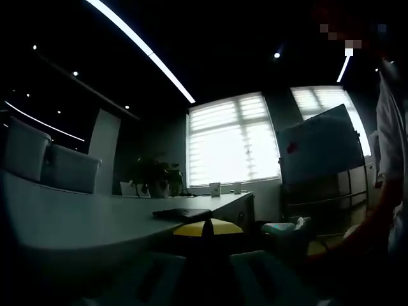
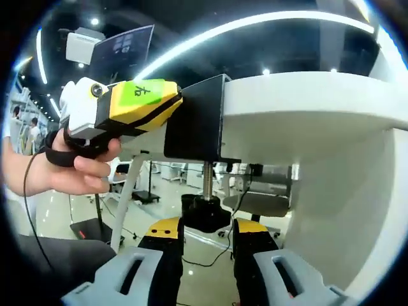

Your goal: Clamp the fixed fixture on the desktop, loosen the retaining clip, secure it to the edge of the desk, and tighten the retaining clip.

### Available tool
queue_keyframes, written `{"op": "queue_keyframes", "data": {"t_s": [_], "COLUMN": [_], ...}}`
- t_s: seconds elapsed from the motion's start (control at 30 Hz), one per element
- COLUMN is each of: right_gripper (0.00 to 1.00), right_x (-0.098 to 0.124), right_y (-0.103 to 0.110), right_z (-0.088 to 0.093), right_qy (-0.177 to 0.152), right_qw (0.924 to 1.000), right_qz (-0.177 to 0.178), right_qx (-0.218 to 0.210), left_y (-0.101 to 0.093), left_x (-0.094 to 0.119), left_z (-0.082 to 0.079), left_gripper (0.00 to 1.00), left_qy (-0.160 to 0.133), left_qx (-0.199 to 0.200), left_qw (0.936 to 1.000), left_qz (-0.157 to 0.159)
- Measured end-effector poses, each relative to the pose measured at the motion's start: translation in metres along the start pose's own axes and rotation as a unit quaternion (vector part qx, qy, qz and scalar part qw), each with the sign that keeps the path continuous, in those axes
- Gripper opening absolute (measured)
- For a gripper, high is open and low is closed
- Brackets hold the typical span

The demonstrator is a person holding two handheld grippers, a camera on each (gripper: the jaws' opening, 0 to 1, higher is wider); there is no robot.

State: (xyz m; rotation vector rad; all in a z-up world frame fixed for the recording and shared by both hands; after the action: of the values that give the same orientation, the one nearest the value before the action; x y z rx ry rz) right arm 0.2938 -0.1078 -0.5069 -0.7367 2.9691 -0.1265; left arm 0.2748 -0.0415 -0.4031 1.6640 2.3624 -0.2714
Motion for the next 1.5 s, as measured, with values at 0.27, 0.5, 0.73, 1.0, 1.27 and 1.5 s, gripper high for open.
{"op": "queue_keyframes", "data": {"t_s": [0.27, 0.5, 0.73, 1.0, 1.27, 1.5], "right_gripper": [0.36, 0.36, 0.35, 0.25, 0.25, 0.24], "right_x": [0.025, 0.01, -0.005, -0.004, -0.006, -0.009], "right_y": [0.021, 0.021, 0.006, 0.002, -0.003, -0.006], "right_z": [0.0, -0.02, -0.02, -0.016, -0.016, -0.015], "right_qy": [0.037, -0.003, -0.007, -0.015, -0.009, -0.009], "right_qw": [0.9823, 0.9794, 0.9779, 0.9811, 0.9979, 0.9974], "right_qz": [0.167, 0.186, 0.201, 0.189, 0.03, -0.041], "right_qx": [0.078, 0.079, 0.057, 0.036, 0.057, 0.059], "left_y": [0.0, -0.001, -0.001, -0.002, -0.001, -0.001], "left_x": [0.0, 0.0, 0.0, 0.0, 0.001, 0.001], "left_z": [0.0, 0.0, 0.0, 0.001, 0.0, 0.0], "left_gripper": [0.01, 0.01, 0.01, 0.01, 0.01, 0.01], "left_qy": [-0.002, 0.001, 0.002, 0.004, 0.0, -0.003], "left_qx": [-0.003, -0.01, -0.009, -0.038, -0.017, -0.017], "left_qw": [1.0, 0.9999, 0.9999, 0.9993, 0.9999, 0.9999], "left_qz": [-0.003, -0.005, -0.005, -0.005, -0.002, -0.003]}}
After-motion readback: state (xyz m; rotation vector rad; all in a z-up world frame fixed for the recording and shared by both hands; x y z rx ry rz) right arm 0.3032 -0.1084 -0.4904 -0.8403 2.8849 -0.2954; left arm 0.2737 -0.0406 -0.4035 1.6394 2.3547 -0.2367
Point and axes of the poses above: the point that each gripper's makers call its tool centre point, and the gripper's own axes: x roughly backward along the fingers, y roughly to its left, z roughly out of its underside, the point moved 4 cm from there along x, roughly backward along the fingers, and after that the axes turned 11 degrees about -z, right-handed, at the moved point
